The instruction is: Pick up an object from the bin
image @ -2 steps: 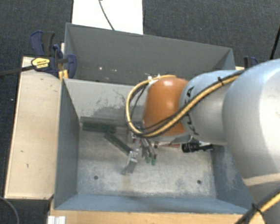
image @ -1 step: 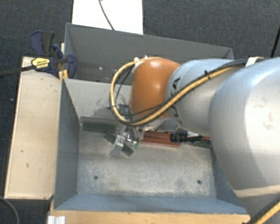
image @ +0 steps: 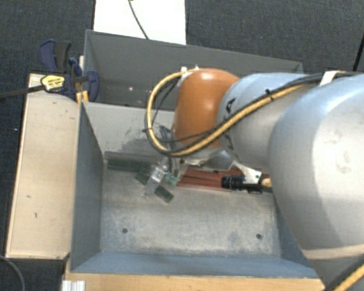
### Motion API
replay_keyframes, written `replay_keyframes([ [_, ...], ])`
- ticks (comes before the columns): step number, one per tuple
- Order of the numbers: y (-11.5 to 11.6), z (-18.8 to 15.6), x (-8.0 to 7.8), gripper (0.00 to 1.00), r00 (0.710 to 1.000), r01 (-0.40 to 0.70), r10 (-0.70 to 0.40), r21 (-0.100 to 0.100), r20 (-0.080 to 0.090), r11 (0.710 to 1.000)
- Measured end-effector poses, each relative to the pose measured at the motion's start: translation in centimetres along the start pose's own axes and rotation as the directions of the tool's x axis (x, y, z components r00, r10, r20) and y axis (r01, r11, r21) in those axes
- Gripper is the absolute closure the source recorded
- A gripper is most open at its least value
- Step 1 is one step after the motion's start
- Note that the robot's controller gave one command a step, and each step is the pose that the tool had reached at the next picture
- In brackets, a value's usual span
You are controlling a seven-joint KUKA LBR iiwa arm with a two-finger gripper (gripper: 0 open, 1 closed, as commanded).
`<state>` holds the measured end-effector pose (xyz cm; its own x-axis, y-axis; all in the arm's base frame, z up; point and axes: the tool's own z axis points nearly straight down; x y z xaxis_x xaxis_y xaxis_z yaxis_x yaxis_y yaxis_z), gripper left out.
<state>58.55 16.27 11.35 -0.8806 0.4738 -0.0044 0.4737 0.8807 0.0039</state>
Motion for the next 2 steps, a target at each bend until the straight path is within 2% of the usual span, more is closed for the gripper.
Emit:
replay_keyframes([
  [1,0.6,4.38,0.2,0.0,0.981,-0.193,0.193,0.005,-0.004,0.981],
  [2,0.62,4.31,0.15,0.0,0.982,-0.191,0.191,0.004,-0.003,0.982],
])
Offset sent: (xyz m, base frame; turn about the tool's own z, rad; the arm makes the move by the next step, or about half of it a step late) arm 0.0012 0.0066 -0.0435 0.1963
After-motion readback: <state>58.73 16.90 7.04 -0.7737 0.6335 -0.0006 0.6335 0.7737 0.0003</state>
